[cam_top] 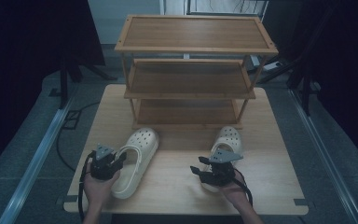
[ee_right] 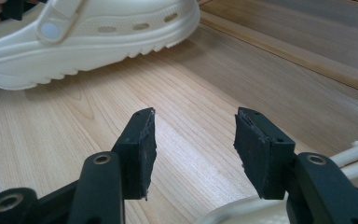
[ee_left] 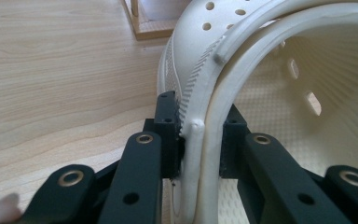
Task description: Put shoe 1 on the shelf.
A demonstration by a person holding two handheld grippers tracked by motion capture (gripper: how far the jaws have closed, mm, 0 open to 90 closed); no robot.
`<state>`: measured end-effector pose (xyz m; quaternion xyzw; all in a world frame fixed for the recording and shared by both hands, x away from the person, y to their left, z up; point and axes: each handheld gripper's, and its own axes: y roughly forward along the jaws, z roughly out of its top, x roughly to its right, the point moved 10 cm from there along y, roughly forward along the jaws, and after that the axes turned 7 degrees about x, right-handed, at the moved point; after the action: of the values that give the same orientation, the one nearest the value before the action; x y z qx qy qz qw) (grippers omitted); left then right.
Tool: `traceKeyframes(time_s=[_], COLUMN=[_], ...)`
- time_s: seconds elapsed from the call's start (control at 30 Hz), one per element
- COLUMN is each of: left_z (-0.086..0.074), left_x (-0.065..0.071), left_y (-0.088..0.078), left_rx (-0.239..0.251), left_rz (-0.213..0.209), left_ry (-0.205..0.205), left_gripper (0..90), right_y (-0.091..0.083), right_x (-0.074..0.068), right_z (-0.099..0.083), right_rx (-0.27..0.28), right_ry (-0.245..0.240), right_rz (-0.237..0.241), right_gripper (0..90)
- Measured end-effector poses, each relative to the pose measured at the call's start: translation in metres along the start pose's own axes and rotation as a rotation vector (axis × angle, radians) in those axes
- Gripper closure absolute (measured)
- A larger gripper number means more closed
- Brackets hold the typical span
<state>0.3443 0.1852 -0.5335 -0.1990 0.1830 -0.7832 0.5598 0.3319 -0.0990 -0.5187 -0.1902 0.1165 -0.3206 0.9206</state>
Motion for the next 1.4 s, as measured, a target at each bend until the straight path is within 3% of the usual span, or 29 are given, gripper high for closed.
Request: traceKeyframes(time_s=[0.2,0.4,0.63,0.77,0.97,1.13,1.4], left_z=[0.007,0.012,0.020,0.027,0.043,0.053,0.065], left_x=[-0.002,0.006,0.017,0.032,0.057,0.067,0.074], left_y=[-0.006,-0.005,0.008,0.017,0.034,0.047,0.061], left_rx=[0.024,0.020,0.008,-0.010,-0.012,-0.011,0.001], left_rz=[-0.011,-0.024,-0.017,-0.041,-0.041,-0.068,-0.062], left_ry=[-0.017,-0.021,-0.013,0.009,0.083,0.080,0.077], left_gripper=[75.2,75.3,75.1,75.1,75.0,74.9,74.7], right_y=[-0.002,-0.001,-0.004,-0.008,-0.012,-0.010,-0.010], right_x=[0.005,0.008,0.006,0.004,0.004,0.003,0.002], right_z=[0.001,-0.001,0.001,0.007,0.011,0.011,0.010], right_rx=[0.004,0.008,0.023,0.049,0.065,0.060,0.056], right_ry=[0.007,0.033,0.049,0.058,0.059,0.056,0.053], right_rz=[-0.011,0.001,0.027,0.040,0.039,0.036,0.038], right_gripper=[48.5,48.5,48.8,48.8,48.8,48.8,48.8])
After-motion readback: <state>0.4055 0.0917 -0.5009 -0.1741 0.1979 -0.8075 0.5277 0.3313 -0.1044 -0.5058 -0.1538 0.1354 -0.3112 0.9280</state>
